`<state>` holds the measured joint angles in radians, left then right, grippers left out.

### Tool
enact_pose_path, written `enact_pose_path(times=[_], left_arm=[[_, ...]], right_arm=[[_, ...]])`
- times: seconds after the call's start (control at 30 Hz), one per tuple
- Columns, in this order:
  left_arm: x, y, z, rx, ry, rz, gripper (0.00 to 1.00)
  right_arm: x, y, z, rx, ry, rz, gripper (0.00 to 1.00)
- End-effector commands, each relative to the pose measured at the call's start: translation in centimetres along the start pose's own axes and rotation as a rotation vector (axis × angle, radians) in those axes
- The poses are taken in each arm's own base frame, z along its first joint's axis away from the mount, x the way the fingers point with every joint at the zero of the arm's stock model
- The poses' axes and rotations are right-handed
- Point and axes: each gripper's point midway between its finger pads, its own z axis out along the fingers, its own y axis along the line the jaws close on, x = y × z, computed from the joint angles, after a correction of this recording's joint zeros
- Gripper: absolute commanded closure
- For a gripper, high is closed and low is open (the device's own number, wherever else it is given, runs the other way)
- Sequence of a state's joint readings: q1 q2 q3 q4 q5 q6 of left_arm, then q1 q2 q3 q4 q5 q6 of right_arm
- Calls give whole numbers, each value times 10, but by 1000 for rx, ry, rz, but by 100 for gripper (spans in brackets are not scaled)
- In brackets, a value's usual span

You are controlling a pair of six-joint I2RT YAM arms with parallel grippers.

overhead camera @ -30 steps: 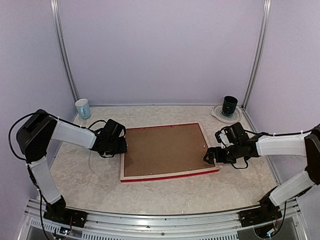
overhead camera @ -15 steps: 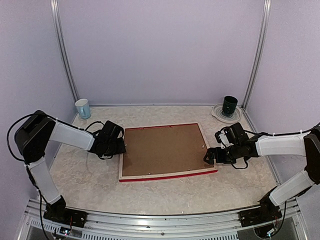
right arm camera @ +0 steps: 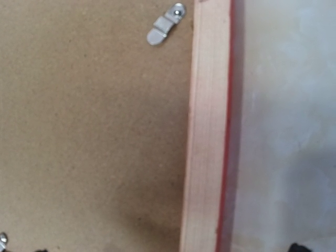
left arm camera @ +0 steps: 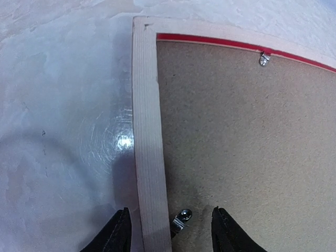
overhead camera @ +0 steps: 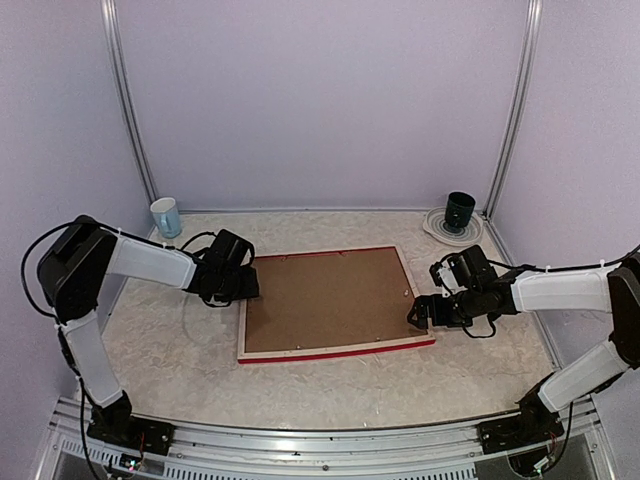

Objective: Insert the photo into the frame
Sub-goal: Rotate the photo frame at the center of the board, then press the fastener onto the backboard.

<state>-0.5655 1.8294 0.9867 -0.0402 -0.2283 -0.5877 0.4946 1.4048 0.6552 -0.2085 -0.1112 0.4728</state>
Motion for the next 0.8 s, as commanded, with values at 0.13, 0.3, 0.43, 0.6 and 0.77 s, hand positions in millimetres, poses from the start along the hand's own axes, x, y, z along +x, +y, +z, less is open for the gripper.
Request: enact_pose_path(times=[0.13,0.3,0.43,0.6,0.77], left_arm=[[22,19,8,-48,68,23,51],[22,22,10,-63,68,27,54],[24,22,7,-55,77,30,56],[25,23,2,-49,80,28,56],[24,23,-4,-46,75,31,56]], right_arm=[[2,0,5,0,4,-5,1],[3,1,8,-3,13,-3,1],[4,-1,7,5,14,-6,1],[2,0,7,5,13,-7,1],[2,1,9,2,17,-5,1]])
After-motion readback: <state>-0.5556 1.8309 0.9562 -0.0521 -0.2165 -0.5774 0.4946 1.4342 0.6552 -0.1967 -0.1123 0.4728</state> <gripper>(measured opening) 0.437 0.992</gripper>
